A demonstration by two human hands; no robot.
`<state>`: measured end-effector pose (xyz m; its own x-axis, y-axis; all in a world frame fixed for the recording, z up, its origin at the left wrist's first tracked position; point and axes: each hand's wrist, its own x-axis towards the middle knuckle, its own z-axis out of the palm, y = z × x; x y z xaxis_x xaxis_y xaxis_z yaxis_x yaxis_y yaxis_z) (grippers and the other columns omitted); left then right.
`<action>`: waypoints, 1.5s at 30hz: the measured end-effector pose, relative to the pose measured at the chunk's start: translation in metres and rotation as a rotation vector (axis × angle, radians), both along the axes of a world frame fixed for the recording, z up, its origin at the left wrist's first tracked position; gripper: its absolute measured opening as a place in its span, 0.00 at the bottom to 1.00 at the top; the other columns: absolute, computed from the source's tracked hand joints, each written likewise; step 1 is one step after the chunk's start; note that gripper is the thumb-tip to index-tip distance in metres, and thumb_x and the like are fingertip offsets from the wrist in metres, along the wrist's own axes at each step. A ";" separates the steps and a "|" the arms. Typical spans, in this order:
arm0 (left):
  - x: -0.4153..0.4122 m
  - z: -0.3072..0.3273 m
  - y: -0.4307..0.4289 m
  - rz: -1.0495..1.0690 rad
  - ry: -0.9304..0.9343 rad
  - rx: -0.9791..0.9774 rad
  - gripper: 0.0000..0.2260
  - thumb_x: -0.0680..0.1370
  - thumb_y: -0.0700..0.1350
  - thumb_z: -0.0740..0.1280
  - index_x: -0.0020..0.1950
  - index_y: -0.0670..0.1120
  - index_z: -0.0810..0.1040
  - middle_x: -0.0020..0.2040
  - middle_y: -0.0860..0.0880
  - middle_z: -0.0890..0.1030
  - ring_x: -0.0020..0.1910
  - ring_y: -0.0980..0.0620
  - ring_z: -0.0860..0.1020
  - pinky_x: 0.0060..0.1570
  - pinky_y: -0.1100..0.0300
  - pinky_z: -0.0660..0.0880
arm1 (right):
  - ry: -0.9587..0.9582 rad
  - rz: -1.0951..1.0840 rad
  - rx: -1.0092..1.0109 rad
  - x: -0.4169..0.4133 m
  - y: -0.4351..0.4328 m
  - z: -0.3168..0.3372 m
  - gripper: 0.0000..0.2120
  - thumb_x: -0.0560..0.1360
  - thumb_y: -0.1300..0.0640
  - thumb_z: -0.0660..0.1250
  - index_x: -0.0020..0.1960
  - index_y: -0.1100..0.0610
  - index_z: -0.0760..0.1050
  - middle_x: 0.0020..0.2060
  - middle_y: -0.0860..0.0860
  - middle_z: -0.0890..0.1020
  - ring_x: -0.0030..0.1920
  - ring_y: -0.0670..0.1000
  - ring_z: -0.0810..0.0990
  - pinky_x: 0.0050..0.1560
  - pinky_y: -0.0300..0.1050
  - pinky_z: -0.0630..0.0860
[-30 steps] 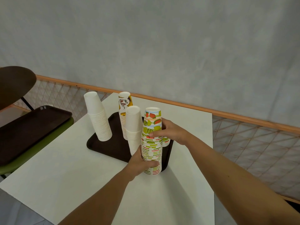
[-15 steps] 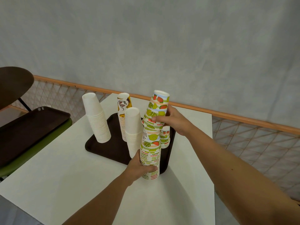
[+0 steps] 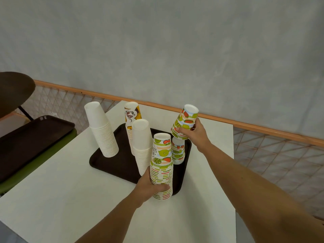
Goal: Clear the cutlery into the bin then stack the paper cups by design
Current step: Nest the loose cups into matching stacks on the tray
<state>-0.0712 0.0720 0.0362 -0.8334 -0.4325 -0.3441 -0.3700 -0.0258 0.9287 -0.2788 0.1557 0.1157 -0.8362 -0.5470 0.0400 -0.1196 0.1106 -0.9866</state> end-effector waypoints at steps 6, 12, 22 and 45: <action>-0.003 -0.001 -0.003 -0.001 0.014 -0.005 0.32 0.67 0.39 0.76 0.63 0.57 0.66 0.57 0.56 0.77 0.55 0.58 0.76 0.56 0.60 0.72 | 0.035 -0.025 0.117 0.001 -0.012 -0.026 0.31 0.67 0.57 0.76 0.66 0.57 0.66 0.61 0.54 0.77 0.59 0.55 0.77 0.61 0.51 0.75; -0.004 -0.001 -0.009 0.000 0.015 -0.027 0.32 0.67 0.40 0.77 0.65 0.57 0.66 0.60 0.54 0.77 0.60 0.54 0.75 0.58 0.58 0.72 | 0.017 0.021 0.204 0.003 -0.015 -0.040 0.31 0.68 0.58 0.75 0.66 0.57 0.65 0.61 0.55 0.76 0.60 0.55 0.77 0.59 0.47 0.73; -0.012 0.009 -0.005 0.001 0.025 -0.025 0.32 0.67 0.38 0.76 0.65 0.56 0.64 0.56 0.56 0.76 0.57 0.56 0.74 0.58 0.59 0.69 | 0.024 0.095 0.355 0.001 -0.005 -0.031 0.36 0.69 0.56 0.74 0.71 0.54 0.60 0.63 0.58 0.72 0.63 0.57 0.73 0.61 0.50 0.71; -0.010 0.020 0.005 -0.020 0.061 -0.022 0.34 0.66 0.41 0.77 0.67 0.54 0.66 0.60 0.51 0.77 0.61 0.50 0.75 0.61 0.53 0.71 | -0.065 0.535 0.298 0.061 0.011 0.014 0.24 0.69 0.55 0.74 0.63 0.49 0.72 0.60 0.49 0.79 0.59 0.51 0.78 0.65 0.54 0.73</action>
